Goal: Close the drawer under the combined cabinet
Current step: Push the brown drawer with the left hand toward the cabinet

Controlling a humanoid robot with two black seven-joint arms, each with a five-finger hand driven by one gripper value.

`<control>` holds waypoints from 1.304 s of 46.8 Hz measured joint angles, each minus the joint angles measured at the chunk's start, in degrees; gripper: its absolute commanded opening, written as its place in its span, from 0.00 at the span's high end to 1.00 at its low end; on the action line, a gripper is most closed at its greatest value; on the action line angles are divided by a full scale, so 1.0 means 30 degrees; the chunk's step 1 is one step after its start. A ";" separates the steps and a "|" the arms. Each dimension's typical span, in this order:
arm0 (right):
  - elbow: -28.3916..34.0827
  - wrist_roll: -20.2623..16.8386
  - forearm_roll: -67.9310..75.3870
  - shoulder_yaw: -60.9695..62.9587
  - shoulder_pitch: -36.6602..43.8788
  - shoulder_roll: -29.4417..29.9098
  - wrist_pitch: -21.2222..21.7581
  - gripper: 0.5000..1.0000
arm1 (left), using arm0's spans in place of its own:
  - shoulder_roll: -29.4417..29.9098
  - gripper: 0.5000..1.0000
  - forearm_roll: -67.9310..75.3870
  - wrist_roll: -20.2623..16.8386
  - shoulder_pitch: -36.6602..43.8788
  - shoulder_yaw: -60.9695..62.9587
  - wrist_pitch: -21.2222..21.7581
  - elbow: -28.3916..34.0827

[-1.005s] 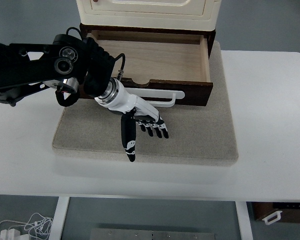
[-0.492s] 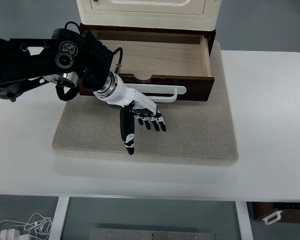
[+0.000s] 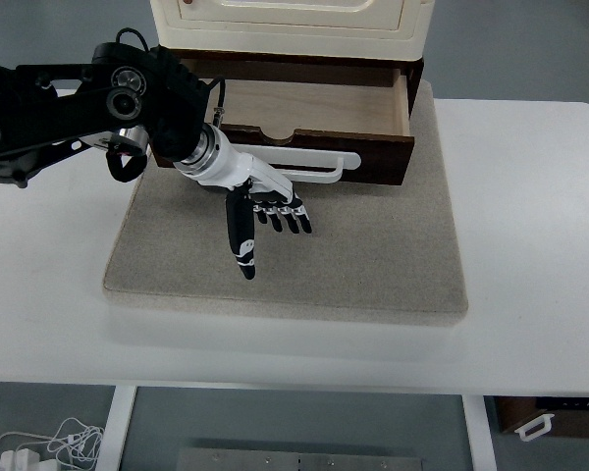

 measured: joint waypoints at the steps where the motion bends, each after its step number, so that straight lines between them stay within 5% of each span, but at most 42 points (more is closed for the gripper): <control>1: 0.0000 0.0001 -0.0001 -0.0001 0.0000 0.0000 -0.0001 0.10 | 0.0000 0.01 0.0015 0.0000 0.0000 -0.0016 0.0000 0.0059; 61: 0.0006 0.0002 0.0002 -0.0006 0.0000 0.0000 0.0002 0.10 | -0.0180 0.02 0.1066 0.0005 0.0120 -0.1345 -0.0098 0.3969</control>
